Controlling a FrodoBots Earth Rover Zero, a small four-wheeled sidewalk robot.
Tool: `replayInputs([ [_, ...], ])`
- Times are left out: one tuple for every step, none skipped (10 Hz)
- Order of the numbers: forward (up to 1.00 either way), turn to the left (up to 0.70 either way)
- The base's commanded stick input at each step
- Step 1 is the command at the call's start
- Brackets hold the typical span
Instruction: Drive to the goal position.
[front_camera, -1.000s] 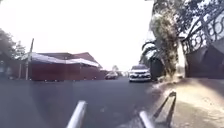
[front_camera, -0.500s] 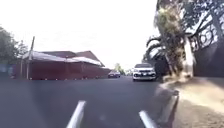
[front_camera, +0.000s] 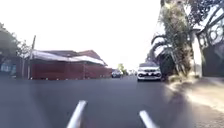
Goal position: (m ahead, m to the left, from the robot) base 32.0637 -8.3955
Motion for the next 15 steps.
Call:
replayInputs([
  [0.85,-0.34],
  [0.85,-0.34],
  [0.85,-0.34],
  [0.85,-0.34],
  [0.85,-0.34],
  [0.85,-0.26],
  [0.85,0.0],
  [0.85,0.0],
  [0.85,0.0],
  [0.85,0.0],
  [0.85,0.0],
  [0.85,0.0],
  [0.85,0.0],
  [0.85,0.0],
  [0.85,0.0],
])
